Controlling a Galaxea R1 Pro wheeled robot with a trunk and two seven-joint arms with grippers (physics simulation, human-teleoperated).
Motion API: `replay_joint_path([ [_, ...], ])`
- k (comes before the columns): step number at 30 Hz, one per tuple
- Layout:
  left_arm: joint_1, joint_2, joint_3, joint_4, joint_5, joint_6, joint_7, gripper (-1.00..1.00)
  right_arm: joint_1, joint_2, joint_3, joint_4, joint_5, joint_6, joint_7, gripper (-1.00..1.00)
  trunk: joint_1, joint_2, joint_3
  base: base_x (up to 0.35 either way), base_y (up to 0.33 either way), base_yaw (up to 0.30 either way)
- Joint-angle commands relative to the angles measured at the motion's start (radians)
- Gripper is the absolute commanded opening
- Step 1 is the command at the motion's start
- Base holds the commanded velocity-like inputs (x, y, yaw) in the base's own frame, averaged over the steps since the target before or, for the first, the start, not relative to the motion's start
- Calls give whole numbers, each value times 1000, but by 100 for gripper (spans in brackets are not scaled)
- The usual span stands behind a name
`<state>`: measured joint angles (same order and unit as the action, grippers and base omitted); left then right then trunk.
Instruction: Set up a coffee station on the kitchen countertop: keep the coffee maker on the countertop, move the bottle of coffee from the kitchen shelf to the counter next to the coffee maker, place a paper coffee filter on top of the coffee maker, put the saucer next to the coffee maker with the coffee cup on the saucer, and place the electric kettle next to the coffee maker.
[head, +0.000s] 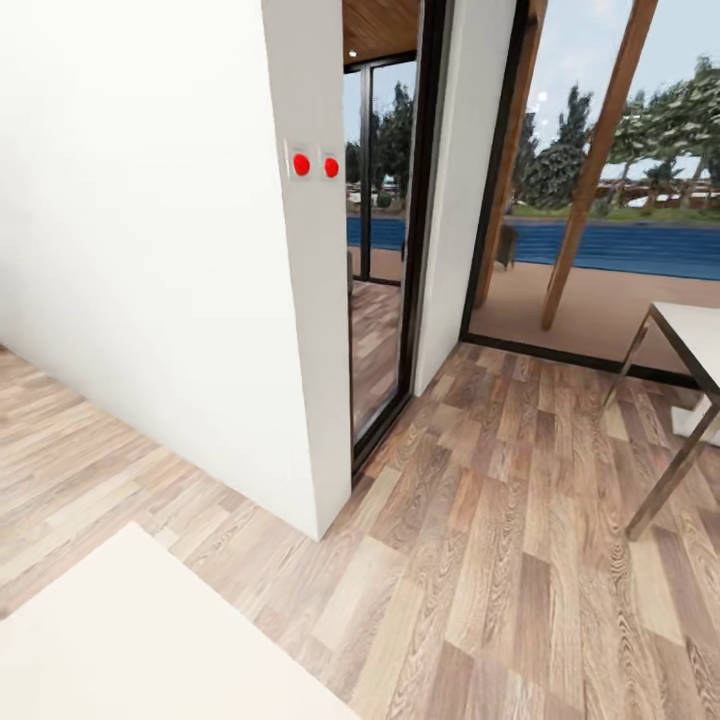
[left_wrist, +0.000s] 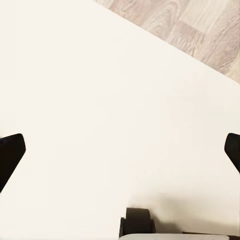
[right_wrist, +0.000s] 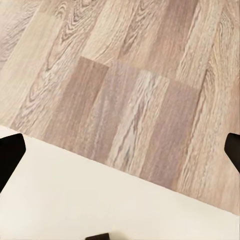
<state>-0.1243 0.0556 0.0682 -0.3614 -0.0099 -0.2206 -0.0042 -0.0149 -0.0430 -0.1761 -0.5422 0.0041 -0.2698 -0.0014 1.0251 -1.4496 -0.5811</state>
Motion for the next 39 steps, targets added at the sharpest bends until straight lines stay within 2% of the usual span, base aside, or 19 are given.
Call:
replay_joint_path([
  [1,-1,0,3,1,-1,-3,0,100,0,0,-1,1,0,-3,0,100,0,0,-1,26,-181,270],
  [9,-1,0,2,1,-1,-3,1,100,0,0,-1,1,0,-3,0,100,0,0,-4,34,-164,271],
  [39,-1,0,2,1,-1,-3,1,100,0,2,0,1,0,-3,0,100,0,0,-16,1,-4,271],
])
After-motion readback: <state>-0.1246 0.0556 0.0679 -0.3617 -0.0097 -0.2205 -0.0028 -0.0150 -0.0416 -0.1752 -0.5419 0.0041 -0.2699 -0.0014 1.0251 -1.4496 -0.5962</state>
